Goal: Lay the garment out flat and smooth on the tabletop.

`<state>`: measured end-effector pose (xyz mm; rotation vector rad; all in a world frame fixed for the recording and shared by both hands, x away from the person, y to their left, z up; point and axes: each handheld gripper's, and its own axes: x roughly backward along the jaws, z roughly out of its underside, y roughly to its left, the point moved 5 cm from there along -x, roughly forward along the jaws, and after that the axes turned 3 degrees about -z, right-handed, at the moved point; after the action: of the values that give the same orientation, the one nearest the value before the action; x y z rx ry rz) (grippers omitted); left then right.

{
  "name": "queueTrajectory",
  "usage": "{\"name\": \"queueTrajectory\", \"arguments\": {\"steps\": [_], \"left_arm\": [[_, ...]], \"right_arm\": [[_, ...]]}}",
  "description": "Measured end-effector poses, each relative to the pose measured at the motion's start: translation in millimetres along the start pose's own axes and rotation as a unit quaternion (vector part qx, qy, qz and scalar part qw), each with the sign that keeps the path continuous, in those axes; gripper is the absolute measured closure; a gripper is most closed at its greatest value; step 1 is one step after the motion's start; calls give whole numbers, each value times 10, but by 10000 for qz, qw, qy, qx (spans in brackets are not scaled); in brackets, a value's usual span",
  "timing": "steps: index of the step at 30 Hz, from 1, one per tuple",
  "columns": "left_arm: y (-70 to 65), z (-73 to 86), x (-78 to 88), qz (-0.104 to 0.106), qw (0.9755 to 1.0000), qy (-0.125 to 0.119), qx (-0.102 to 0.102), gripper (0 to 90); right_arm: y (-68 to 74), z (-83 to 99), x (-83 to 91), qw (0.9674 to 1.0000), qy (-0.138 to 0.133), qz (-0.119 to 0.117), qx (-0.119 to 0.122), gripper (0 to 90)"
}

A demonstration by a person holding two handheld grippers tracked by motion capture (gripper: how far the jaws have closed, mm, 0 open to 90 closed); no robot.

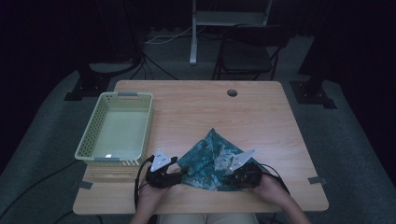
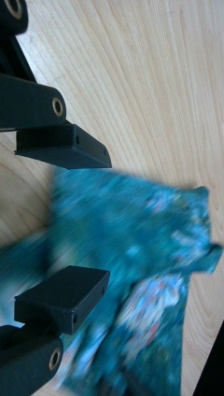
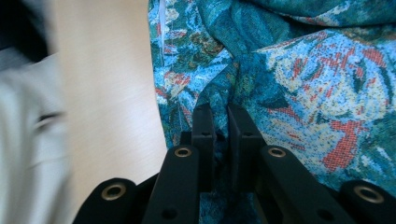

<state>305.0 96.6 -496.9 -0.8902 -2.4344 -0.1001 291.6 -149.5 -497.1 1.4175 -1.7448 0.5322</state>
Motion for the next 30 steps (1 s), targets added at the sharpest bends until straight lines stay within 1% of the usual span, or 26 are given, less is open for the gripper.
{"name": "queueTrajectory", "arguments": {"steps": [1,2,3,4,5,7,8,9,11,13,15,16,19,20,21,22,23,24,26,27,30], "left_arm": [[1,-8,-13,16,10000,24,41,407],[5,-12,-31,33,9999,92,106,407],[3,-14,-57,110,9995,209,187,407],[-13,-18,-89,218,9990,330,221,407],[-28,-31,-125,232,9987,422,167,407],[-55,-92,-227,247,9985,498,0,407],[-72,-141,-279,280,9984,495,-69,407],[-107,-205,-322,364,9984,414,-133,407],[-188,-335,-407,471,9978,362,-309,407],[-269,-445,-512,553,9969,408,-385,407],[-307,-493,-657,573,9954,625,-447,407],[-316,-497,-725,558,9947,739,-447,407],[-348,-461,-871,551,9920,987,-568,408],[-356,-443,-886,553,9912,1005,-654,457],[-365,-429,-881,625,9903,1018,-712,572],[-369,-425,-861,653,9904,991,-712,693],[-366,-424,-829,630,9906,978,-722,787],[-360,-427,-797,608,9908,956,-736,841],[-314,-441,-716,502,9915,919,-778,853],[-289,-448,-671,430,9922,885,-769,855],[-184,-468,-528,297,9943,765,-687,862]], "right_arm": [[51,23,9,9999,31,-103,45,829],[90,39,17,9998,49,-143,92,829],[116,50,22,9998,61,-125,118,829],[134,56,25,9998,63,-104,125,829],[139,57,27,9999,62,-68,117,829],[142,53,23,9999,67,-55,123,829],[139,49,21,9999,75,-58,134,829],[140,45,19,9999,89,-62,129,829],[141,40,16,9998,106,-44,174,830],[139,44,17,9999,85,-58,134,829],[130,53,18,9999,48,-117,92,829],[124,55,18,9999,33,-131,95,830],[125,56,18,9999,13,-141,57,829],[125,56,20,9999,11,-141,51,830],[122,52,26,9999,-12,-110,46,835],[117,46,38,10000,-38,-58,48,837],[112,37,67,9999,-56,-9,85,840],[103,17,113,9998,-158,39,59,842],[68,-37,239,9991,-420,62,-49,842],[38,-65,312,9984,-547,114,-106,842],[-86,-128,543,9950,-871,384,-298,843]]}}
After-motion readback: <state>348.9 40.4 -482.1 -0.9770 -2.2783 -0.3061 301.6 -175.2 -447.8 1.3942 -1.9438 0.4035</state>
